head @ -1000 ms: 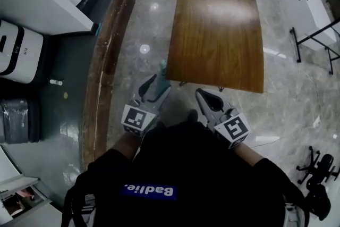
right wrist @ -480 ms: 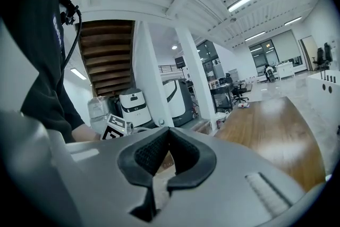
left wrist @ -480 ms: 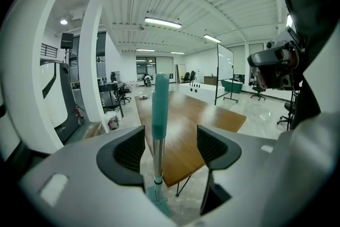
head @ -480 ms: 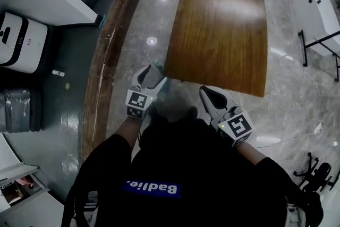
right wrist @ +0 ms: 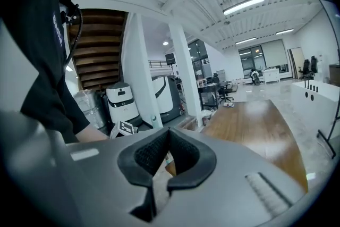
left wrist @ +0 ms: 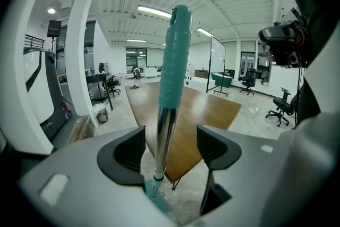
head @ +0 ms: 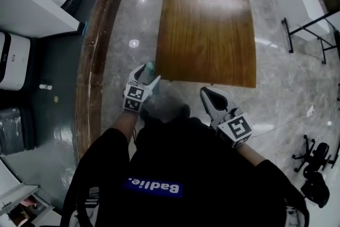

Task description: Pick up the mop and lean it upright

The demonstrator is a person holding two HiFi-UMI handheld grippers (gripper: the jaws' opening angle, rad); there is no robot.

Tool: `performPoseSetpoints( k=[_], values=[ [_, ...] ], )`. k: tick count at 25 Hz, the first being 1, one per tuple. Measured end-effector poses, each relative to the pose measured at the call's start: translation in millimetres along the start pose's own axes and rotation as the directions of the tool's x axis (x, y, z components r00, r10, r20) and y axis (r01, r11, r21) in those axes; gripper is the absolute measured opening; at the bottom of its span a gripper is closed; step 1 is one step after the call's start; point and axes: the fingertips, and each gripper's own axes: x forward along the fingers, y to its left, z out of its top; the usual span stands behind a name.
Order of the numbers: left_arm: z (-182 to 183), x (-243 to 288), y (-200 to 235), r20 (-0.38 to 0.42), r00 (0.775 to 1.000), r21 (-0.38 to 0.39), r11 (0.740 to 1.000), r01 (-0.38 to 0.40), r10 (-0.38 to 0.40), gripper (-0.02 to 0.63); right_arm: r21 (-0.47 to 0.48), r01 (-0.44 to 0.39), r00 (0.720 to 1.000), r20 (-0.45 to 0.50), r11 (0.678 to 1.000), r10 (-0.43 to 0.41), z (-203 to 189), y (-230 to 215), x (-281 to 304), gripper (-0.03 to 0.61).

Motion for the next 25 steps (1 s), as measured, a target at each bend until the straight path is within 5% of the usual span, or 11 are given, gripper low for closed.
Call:
performPoseSetpoints(
  k=[11,25],
  values=[
    [-12.5,33.1,9.7,-0.026,0.994,0.05,0.993,0.11,-0.108,0.291,0.006,0.127,0.992,-0.021,0.992,-0.127,-1.3,6.8,-2.4,0.006],
    [-11.7,44.9,1.6,-0.041,0.981,0.158,0.968,0.195,-0.191,0.114,0.013,0.21,0.978,-0.017,0.978,-0.21,1.6,11.3,-6.4,0.006]
  ],
)
